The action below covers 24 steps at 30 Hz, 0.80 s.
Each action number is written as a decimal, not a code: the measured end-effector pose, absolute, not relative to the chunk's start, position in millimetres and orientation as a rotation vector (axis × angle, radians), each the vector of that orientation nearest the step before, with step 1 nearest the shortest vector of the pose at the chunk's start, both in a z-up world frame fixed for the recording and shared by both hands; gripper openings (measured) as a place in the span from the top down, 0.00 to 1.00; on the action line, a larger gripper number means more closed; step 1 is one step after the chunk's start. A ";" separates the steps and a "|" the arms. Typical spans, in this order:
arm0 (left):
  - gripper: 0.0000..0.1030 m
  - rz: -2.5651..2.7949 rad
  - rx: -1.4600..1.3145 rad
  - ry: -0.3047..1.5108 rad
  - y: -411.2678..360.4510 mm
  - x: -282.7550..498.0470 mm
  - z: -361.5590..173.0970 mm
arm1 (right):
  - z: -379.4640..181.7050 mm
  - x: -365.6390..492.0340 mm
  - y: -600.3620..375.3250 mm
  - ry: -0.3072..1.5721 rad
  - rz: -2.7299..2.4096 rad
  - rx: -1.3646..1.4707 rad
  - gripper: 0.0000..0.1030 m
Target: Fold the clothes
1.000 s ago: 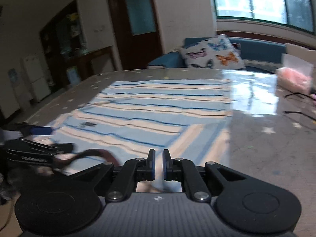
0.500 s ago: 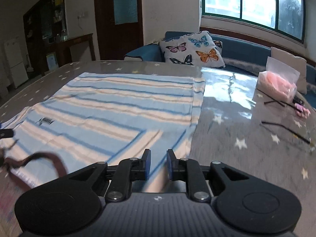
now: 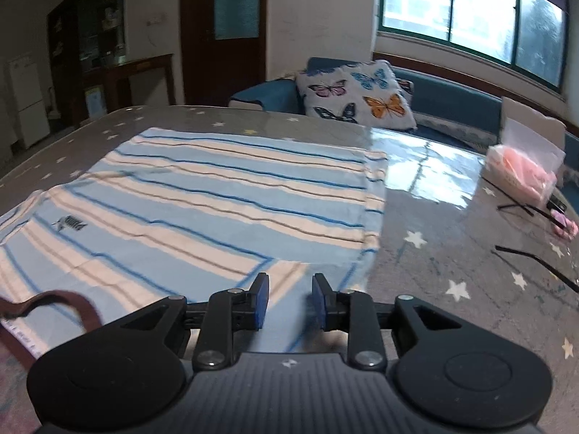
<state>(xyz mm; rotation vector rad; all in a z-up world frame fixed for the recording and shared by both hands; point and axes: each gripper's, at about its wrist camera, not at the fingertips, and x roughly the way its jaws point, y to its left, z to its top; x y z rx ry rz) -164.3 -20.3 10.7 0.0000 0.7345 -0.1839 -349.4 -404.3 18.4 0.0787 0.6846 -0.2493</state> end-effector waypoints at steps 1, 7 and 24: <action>0.53 -0.190 0.004 0.729 -20.6 -163.7 10.6 | 20.2 -349.4 -399.3 0.684 -0.232 0.078 0.73; 0.93 -0.245 -0.020 0.710 -15.5 -160.9 13.9 | 29.5 -337.5 -352.6 0.690 -0.067 0.031 0.63; 0.94 -0.311 -0.063 0.665 -6.1 -155.2 22.1 | 15.5 -297.4 -187.4 0.724 0.346 -0.228 0.62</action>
